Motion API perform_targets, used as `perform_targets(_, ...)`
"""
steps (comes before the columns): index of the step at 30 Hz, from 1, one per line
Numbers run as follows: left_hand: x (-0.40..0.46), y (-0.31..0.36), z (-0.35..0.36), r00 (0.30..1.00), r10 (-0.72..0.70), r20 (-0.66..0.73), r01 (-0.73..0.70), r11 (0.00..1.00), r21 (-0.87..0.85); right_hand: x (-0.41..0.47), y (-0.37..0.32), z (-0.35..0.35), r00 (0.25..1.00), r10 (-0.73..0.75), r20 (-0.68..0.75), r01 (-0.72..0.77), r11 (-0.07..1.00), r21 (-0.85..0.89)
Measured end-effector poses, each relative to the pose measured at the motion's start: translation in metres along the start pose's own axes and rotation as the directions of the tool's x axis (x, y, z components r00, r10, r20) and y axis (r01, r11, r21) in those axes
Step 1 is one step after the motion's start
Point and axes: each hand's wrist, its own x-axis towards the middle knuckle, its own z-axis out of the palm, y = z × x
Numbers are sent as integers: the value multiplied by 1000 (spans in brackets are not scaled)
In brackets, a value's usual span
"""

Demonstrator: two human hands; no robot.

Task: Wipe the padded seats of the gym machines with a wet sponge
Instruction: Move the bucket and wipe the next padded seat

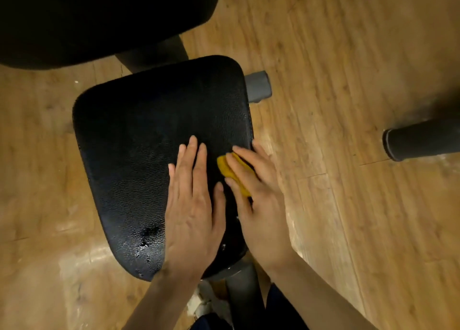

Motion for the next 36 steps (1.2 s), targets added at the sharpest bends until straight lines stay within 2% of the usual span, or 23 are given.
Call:
perform_targets(3,7,1,2,1000,2,18,-3,999,37,67,5,7,998,-57,-15,57,998,-21)
perform_targets(6,8,-1,6,999,-5,34,3,999,43,94,3,10,999,-18,-47,15,998,-57)
perform_targets(8,7,-1,8,1000,-17,25,16,999,34,66,0,7,999,-48,10,49,990,-132)
perform_targets(10,6,1,9,999,-30,18,30,999,35,38,-2,0,979,-157,128,181,962,-206)
perform_targets(12,7,2,9,999,-47,20,47,998,30,53,8,-1,963,-201,182,239,947,-215)
perform_targets(14,7,2,10,998,-55,23,55,998,13,100,9,7,987,-126,104,138,984,-113)
perform_targets(16,8,2,10,998,-65,16,65,998,-3,138,3,10,999,44,-15,-43,996,74)
perform_targets(18,8,2,11,997,-71,8,71,997,-3,131,-2,10,988,147,-38,-137,972,191)
perform_targets(20,7,1,12,997,-75,3,75,997,8,89,0,6,988,154,-8,-148,964,222)
perform_targets(23,8,-1,13,997,-80,4,80,997,-2,53,8,2,997,72,-2,-69,965,252)
perform_targets(25,9,-2,14,997,-79,7,79,997,22,86,13,5,999,40,-31,-31,971,236)
perform_targets(27,8,-2,14,997,-77,-2,77,996,46,138,11,11,998,65,-14,-58,959,278)
perform_targets(31,9,-3,16,998,-57,-1,57,997,61,190,13,6,972,234,1,-207,858,469)
perform_targets(34,9,-5,17,998,-64,-25,66,996,56,143,12,-11,941,326,94,-304,685,663)
perform_targets(36,9,-7,17,998,-57,-31,59,997,42,107,0,-17,934,357,25,-278,680,679)
